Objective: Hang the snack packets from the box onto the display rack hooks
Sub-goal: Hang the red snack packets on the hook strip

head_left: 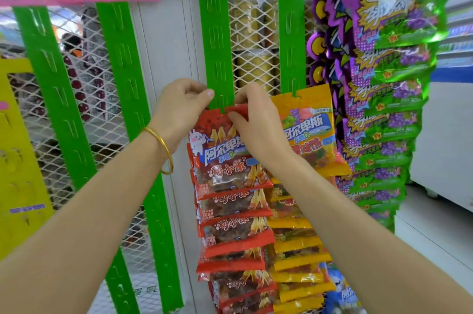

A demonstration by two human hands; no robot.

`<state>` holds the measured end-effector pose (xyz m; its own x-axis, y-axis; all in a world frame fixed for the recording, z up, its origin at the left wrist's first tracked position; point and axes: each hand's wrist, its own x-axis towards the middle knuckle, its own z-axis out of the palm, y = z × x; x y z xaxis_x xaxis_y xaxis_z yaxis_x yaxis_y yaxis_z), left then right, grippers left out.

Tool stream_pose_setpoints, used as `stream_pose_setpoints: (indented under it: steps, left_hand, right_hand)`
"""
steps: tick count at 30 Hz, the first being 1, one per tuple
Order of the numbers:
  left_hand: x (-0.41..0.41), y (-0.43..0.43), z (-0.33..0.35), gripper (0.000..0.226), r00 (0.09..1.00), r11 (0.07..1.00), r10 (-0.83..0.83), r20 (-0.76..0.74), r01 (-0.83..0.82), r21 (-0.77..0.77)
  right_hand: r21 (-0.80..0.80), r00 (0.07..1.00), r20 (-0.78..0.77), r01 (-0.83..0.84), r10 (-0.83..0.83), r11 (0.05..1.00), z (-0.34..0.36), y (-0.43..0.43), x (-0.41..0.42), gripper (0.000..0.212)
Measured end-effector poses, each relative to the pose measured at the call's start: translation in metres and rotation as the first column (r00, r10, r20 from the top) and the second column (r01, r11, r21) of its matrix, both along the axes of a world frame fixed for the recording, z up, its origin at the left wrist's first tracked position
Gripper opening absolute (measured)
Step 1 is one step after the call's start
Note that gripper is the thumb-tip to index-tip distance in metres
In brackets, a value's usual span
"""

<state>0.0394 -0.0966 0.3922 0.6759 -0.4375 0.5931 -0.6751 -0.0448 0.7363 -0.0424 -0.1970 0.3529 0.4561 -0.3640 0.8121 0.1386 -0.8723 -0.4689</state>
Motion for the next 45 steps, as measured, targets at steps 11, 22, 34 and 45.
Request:
stream_pose_setpoints:
  steps: [11,22,34,45]
  left_hand:
    - [-0.081,0.050,-0.216,0.019,0.914,0.996,-0.034,0.405,-0.003,0.089]
    - [-0.087,0.070,-0.422,0.016,0.956,0.631,-0.151,-0.250,0.288,0.721]
    - [-0.077,0.057,-0.446,0.016,0.935,0.577,-0.104,-0.340,0.335,0.745]
    - [-0.102,0.042,-0.436,0.044,0.848,0.463,-0.248,-0.467,0.528,0.712]
  right_hand:
    - [0.040,0.958,-0.259,-0.116,0.122,0.992,-0.158,0.035,-0.095,0.016]
    - [0.287,0.028,-0.958,0.149,0.286,0.946,-0.443,-0.013,-0.142,0.029]
    - [0.216,-0.330,-0.924,-0.031,0.194,0.976,-0.534,0.001,-0.152,0.029]
    - [0.425,0.104,-0.899,-0.020,0.425,0.905,-0.371,-0.014,-0.093,0.008]
